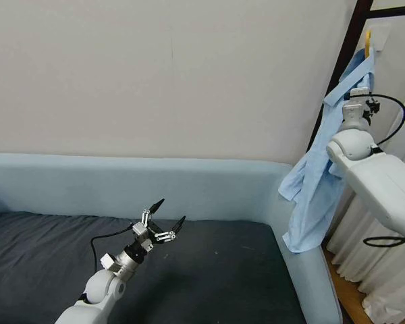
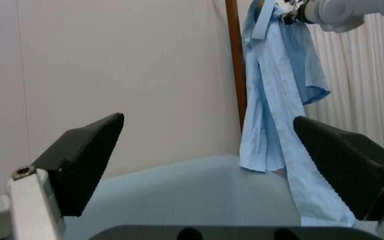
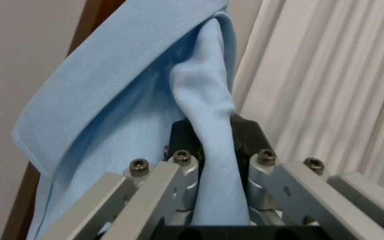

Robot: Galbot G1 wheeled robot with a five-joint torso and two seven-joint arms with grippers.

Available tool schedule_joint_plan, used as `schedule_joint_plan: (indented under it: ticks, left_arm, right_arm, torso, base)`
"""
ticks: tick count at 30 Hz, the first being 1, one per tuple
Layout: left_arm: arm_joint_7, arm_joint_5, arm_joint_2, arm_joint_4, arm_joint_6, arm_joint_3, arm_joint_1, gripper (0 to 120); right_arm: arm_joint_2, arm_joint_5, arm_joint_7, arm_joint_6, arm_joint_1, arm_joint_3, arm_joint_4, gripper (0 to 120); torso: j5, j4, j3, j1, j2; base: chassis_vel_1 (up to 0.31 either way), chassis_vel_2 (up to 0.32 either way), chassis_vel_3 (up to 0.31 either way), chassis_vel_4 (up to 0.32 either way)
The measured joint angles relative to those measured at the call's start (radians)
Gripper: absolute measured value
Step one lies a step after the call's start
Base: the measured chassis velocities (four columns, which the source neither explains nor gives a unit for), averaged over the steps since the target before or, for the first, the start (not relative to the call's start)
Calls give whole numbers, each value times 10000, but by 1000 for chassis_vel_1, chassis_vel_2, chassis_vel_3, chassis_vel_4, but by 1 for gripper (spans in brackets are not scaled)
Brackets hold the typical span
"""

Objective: Pick up the clothes from the sofa and hang them on the clothes hanger.

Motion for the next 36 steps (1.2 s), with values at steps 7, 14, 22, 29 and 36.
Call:
schedule_joint_plan:
  ticks: [7, 14, 22, 29, 36]
  left_arm:
    - [-23, -5, 25, -11, -28, -50, 3, 100]
    - [-37, -7, 25, -9, -49, -84, 9, 100]
    - [-58, -23, 56, 171, -294, -184, 49, 100]
    - [-58, -66, 59, 244, -379, -155, -48, 100]
    - [-53, -95, 125, 297, -475, -118, -99, 100]
  right_arm:
    - [728, -88, 235, -38, 779, -256, -870, 8]
    - [1225, -221, 502, -78, 1066, -318, -1245, 8]
    - [2487, -269, 599, 34, 2318, 347, -3480, 8]
    - [2684, 145, 444, 133, 2724, 559, -4176, 8]
    - [2664, 1124, 543, -140, 2964, 369, -4240, 8]
  torso:
    - [-2, 8, 0, -2, 1]
    - [-1, 10, 0, -1, 1]
    - [-2, 7, 0, -2, 2]
    - [0, 5, 0, -2, 1]
    - [1, 6, -1, -2, 1]
  base:
    - [0, 0, 0, 0]
    - [0, 0, 0, 0]
    - [0, 0, 0, 0]
    - [0, 0, 0, 0]
    - [0, 0, 0, 0]
